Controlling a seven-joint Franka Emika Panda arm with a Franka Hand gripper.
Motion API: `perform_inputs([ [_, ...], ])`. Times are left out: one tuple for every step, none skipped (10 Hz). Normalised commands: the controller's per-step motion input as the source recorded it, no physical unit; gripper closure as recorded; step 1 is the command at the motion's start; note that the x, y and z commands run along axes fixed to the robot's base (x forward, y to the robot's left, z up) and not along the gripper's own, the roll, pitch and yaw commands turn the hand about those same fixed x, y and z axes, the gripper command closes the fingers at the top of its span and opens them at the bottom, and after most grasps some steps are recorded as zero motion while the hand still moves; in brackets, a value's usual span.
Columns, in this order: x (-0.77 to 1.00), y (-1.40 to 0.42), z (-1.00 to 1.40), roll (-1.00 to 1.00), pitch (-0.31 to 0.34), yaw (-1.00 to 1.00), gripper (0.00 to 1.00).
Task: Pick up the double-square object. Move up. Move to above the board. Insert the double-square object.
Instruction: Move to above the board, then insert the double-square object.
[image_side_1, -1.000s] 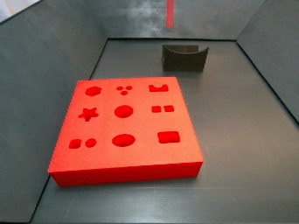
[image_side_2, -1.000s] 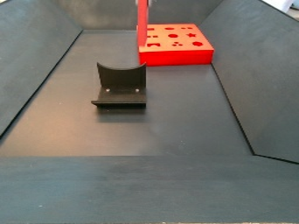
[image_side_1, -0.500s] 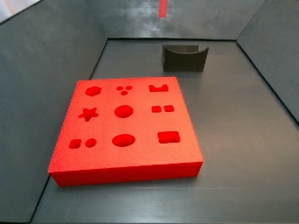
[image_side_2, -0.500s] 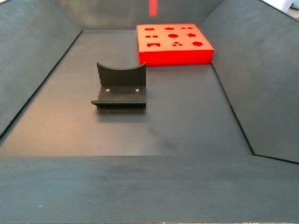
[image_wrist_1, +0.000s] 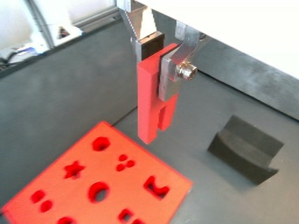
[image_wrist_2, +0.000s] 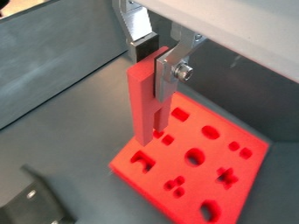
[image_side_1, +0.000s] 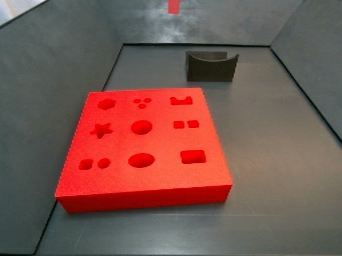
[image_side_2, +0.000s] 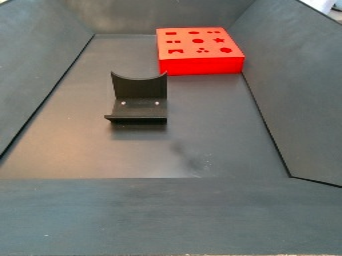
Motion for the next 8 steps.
perform_inputs([
  [-0.17, -0.86, 0.38, 0.0, 0.06, 0.01, 1.0],
  [-0.13, -0.68, 0.31, 0.0, 0.057, 0.01, 1.0],
  [-0.05, -0.28, 0.14, 0.0, 0.051, 0.01, 1.0],
  [-0.02, -0.17, 0.1, -0.01, 0.051, 0.01, 1.0],
  [-0.07, 0.0, -0.01, 0.0, 0.0, 0.0, 1.0],
  [0.17, 0.16, 0.0, -0.05, 0.0, -0.13, 1.0],
  [0.28, 0.0, -0.18, -0.13, -0.027, -0.78, 1.0],
  [0.15, 0.0, -0.23, -0.1, 0.0, -0.92, 1.0],
])
